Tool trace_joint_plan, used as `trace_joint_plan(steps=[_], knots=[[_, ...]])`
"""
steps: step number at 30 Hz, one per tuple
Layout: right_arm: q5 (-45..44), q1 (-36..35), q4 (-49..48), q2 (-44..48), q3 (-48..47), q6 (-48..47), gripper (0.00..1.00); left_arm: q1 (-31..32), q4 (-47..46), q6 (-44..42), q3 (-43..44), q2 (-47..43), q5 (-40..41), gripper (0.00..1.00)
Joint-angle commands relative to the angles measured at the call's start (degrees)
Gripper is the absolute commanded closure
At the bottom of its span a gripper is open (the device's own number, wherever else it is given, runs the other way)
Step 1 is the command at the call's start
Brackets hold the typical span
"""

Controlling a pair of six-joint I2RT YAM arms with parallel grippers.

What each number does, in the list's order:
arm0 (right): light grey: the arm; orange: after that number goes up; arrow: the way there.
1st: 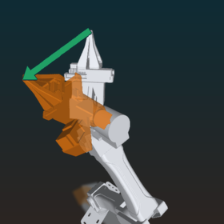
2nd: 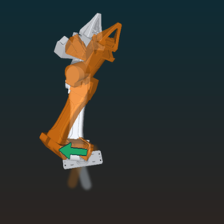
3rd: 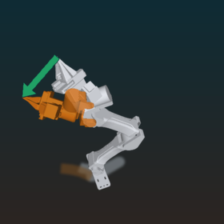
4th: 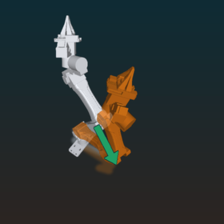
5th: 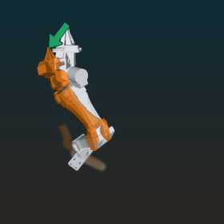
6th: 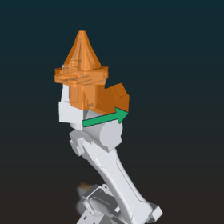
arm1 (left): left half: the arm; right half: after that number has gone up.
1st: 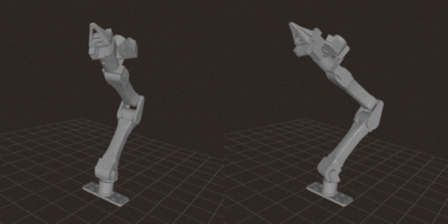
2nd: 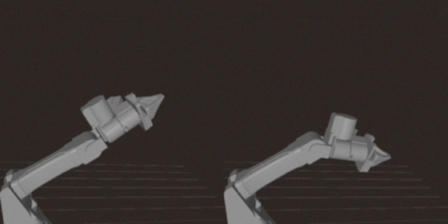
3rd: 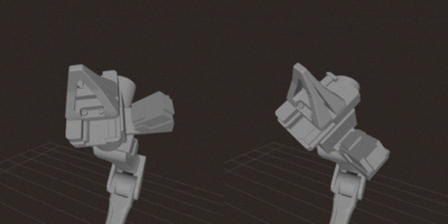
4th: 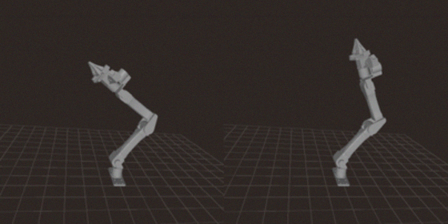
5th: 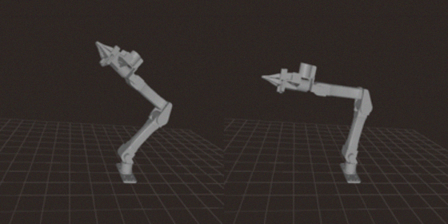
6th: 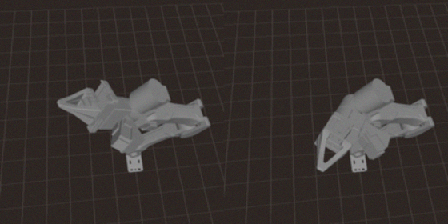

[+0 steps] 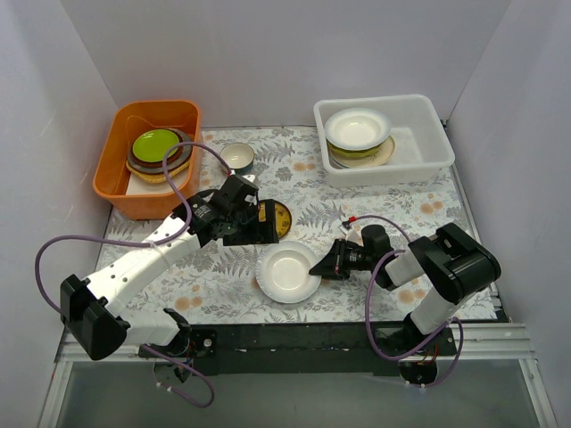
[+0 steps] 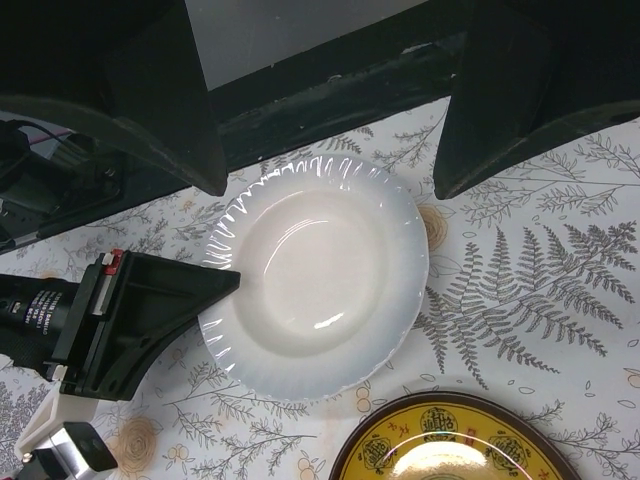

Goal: Place the plates into the plastic bin on the countertop
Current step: Place the plate in the plastic bin.

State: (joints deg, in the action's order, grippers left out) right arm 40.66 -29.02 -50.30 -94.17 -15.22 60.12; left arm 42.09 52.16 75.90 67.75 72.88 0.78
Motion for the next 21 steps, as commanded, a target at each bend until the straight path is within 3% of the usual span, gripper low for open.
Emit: trace_joint_plan(steps=[1,6,21], knots=[[0.73,-0.43,-5.42,0.91,0.28,1.05,0.95,-0.34,-0.13,0.39,-0.77,-3.10,-0.69,0.16],[0.38,-0.43,-1.39,4.25,-1.03,0.44,0.97,-0.34,0.83,0.22,-0.16,-3.97,0.10,0.16],[-5.86,1.24,32.70,19.55,-17.55,-12.38,0.97,-0.86,0.49,-1.02,-3.05,-5.91,0.19,0.14]])
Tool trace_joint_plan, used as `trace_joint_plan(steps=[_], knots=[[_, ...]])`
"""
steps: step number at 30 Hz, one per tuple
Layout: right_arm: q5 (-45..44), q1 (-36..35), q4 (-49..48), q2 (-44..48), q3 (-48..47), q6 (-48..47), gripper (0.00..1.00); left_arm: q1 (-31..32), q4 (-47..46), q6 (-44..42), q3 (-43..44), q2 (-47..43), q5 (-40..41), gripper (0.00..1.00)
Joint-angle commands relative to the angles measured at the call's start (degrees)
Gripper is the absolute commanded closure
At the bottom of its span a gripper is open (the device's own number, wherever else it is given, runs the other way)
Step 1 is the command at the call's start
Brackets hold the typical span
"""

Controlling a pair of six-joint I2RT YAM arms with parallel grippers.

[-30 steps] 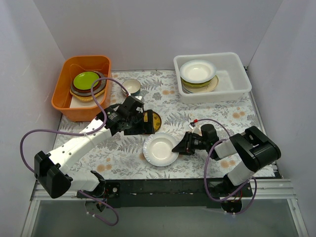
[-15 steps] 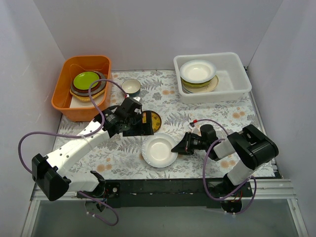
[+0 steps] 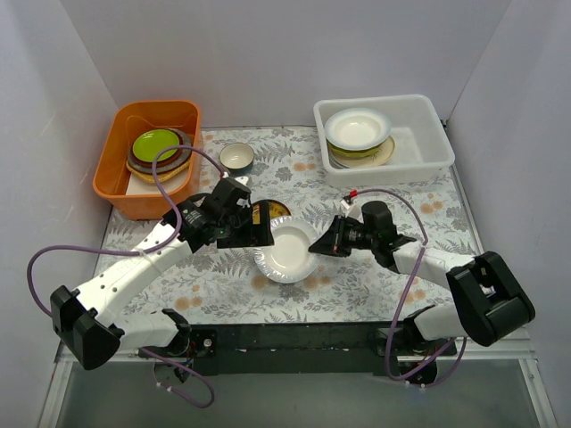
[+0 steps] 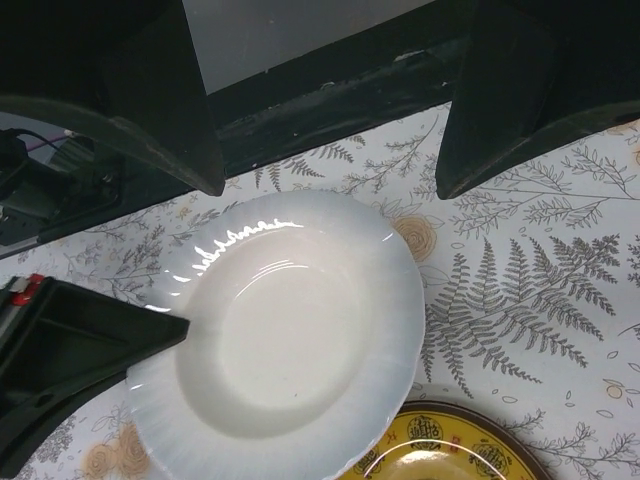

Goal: Place the plates into the plastic bin on the countertop
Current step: Place the plate in the plastic bin.

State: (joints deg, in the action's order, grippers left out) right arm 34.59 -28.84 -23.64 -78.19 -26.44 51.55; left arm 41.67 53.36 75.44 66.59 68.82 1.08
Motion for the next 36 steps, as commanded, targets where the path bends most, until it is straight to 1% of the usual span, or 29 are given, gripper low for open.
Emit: trace_joint_plan(steps=[1,7,12,17,24,25,26,28,30,32,33,36], knots=[[-0.13,1.33,7.10,4.18,-7.22,-4.26,0.97,-0.45,-0.80,-0.47,-2.25,-2.02,-0.29,0.14],[-0.22,4.32,14.04,4.19,-14.77,-7.25,0.97,-0.45,-1.51,-0.55,-4.45,-3.42,-0.12,0.14],[-0.13,7.21,17.13,2.88,-20.14,-8.66,0.97,-0.45,-1.15,-0.73,-5.59,-4.13,0.24,0.14],[-0.66,9.32,20.90,1.03,-27.43,-10.33,0.97,-0.45,-1.60,-0.82,-7.26,-4.75,-0.03,0.14],[0.92,15.20,23.55,-4.76,-37.36,-12.52,0.97,-0.45,-2.29,-0.73,-9.19,-5.01,-0.55,0.14],[0.75,15.74,25.29,-5.47,-38.68,-13.14,0.96,-0.45,-2.47,-0.65,-9.54,-5.09,-0.73,0.14],[0.48,16.27,26.53,-6.17,-42.17,-13.92,0.96,-0.45,-2.74,-0.64,-10.07,-5.01,-0.90,0.14],[0.22,17.85,28.99,-8.46,-45.53,-15.68,0.96,-0.45,-2.65,-0.56,-10.51,-4.40,-0.91,0.14],[0.13,19.61,31.80,-11.17,-51.15,-16.83,0.96,-0.45,-2.74,-0.38,-11.21,-4.04,-0.99,0.14],[0.48,21.36,32.60,-13.46,-53.97,-17.18,0.97,-0.45,-3.61,-0.56,-12.00,-3.78,-2.56,0.14],[0.74,21.98,33.04,-14.26,-56.86,-17.27,0.96,-0.45,-3.97,-0.47,-12.18,-3.78,-2.75,0.14],[1.44,24.18,34.27,-17.42,-61.61,-16.92,0.96,-0.45,-4.67,-0.56,-12.80,-3.60,-3.01,0.14]])
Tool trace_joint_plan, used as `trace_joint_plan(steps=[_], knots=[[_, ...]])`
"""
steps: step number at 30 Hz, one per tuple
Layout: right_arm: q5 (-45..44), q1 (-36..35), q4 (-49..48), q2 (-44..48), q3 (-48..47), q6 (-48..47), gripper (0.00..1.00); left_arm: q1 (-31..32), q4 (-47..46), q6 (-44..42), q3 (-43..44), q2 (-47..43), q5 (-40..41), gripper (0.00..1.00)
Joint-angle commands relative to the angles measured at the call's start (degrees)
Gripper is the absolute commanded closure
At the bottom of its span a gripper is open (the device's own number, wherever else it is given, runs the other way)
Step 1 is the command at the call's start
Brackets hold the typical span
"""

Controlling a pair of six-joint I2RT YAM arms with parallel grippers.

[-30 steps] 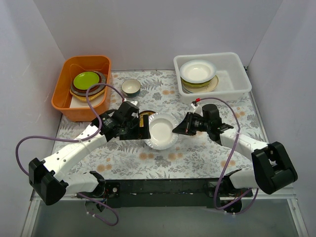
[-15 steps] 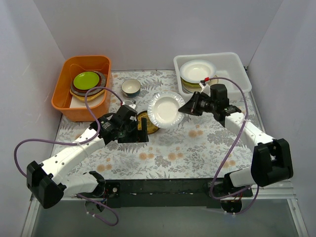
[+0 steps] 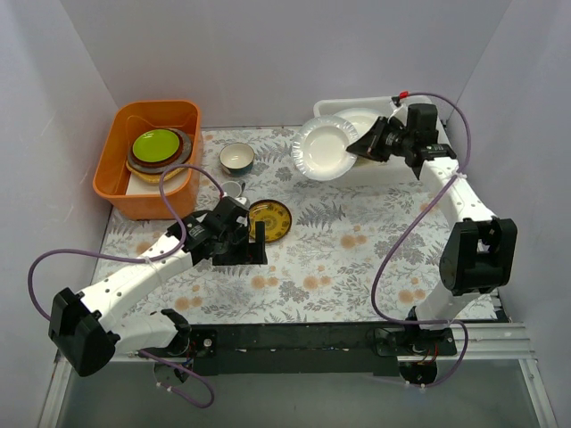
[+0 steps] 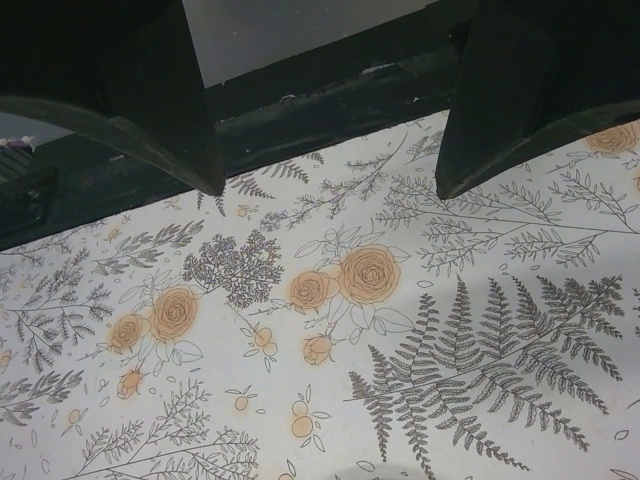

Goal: Place the plates into the plastic bin on the countertop
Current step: Place the plate in the plastic bin.

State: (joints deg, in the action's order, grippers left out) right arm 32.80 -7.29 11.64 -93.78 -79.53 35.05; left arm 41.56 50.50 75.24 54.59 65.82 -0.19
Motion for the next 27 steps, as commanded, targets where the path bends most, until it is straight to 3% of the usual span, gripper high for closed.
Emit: trace_joint_plan(steps=[1,14,21,27], knots=[[3.85,3.24,-1.44,-2.54,-9.41,-0.07,0.96,-0.34,-1.90,-0.45,-0.97,-0.52,-1.83,0.14],[6.66,12.03,-4.60,-17.92,-22.07,6.43,0.96,-0.34,-3.65,-0.27,-5.10,0.62,-3.33,0.14],[7.10,13.97,-3.03,-25.04,-30.59,7.58,0.96,-0.34,-3.83,-0.62,-6.68,0.45,-3.24,0.14],[6.75,14.23,-3.99,-27.86,-32.27,9.16,0.96,-0.34,-4.80,-0.36,-7.92,0.62,-4.47,0.15]])
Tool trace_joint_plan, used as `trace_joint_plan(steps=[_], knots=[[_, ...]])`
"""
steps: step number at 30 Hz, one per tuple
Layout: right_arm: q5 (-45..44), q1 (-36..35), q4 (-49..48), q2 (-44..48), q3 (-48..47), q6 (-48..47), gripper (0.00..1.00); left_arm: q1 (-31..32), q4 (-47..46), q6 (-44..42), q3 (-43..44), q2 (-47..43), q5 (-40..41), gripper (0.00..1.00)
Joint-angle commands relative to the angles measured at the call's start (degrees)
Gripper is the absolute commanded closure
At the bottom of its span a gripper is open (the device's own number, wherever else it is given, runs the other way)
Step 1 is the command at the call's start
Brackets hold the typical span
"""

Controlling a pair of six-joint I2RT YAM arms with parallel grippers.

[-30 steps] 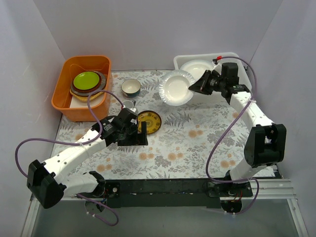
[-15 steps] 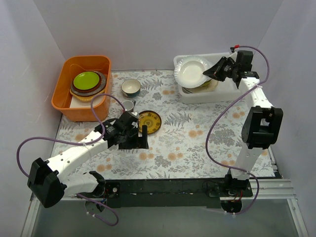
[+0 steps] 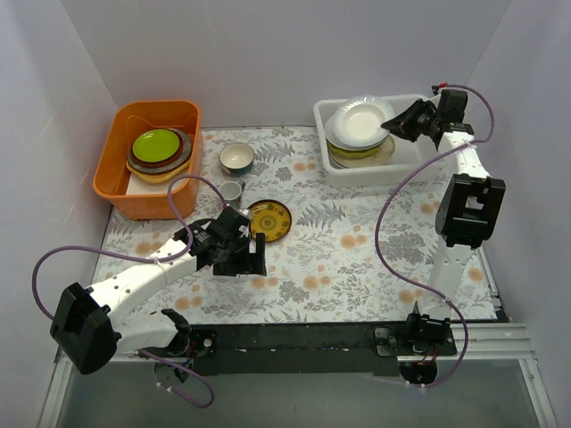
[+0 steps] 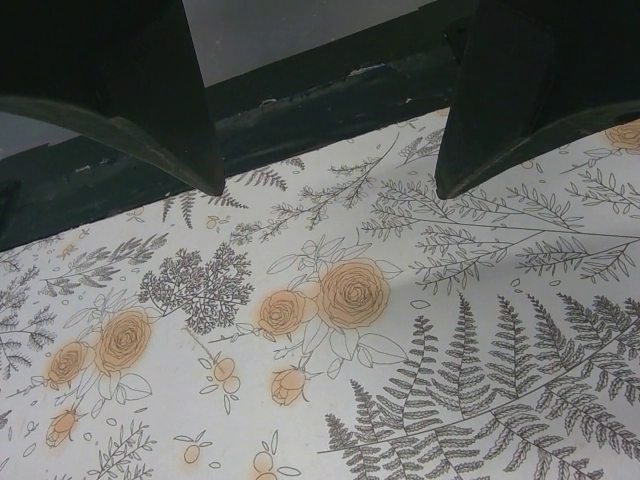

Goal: Place the plates into the plastic bin on the countertop
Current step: Place the plate in the plastic bin.

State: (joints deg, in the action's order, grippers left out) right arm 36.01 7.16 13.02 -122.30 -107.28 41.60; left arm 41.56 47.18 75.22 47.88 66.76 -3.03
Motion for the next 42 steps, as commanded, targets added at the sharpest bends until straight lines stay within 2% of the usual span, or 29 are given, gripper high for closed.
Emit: trace_joint_plan(steps=[1,20,26,32,42], knots=[[3.63,-0.21,-5.11,0.31,-4.77,2.60,0.96,-0.34,-1.56,-0.42,-1.29,-0.23,-1.54,0.15],[3.28,-0.21,-3.96,-3.12,-4.95,2.43,0.93,-0.34,-2.00,0.98,-3.23,-1.98,-2.69,0.16],[2.93,-0.21,-2.64,-3.47,-4.51,1.64,0.83,-0.34,-2.35,1.24,-3.67,-2.34,-3.12,0.16],[2.66,-0.22,-2.64,-3.29,-3.98,1.02,0.66,-0.34,-2.62,1.16,-3.76,-2.16,-3.48,0.16],[0.82,-0.30,1.13,-2.33,-3.20,-1.87,0.55,-0.34,-2.88,1.33,-4.20,-1.90,-4.00,0.16]])
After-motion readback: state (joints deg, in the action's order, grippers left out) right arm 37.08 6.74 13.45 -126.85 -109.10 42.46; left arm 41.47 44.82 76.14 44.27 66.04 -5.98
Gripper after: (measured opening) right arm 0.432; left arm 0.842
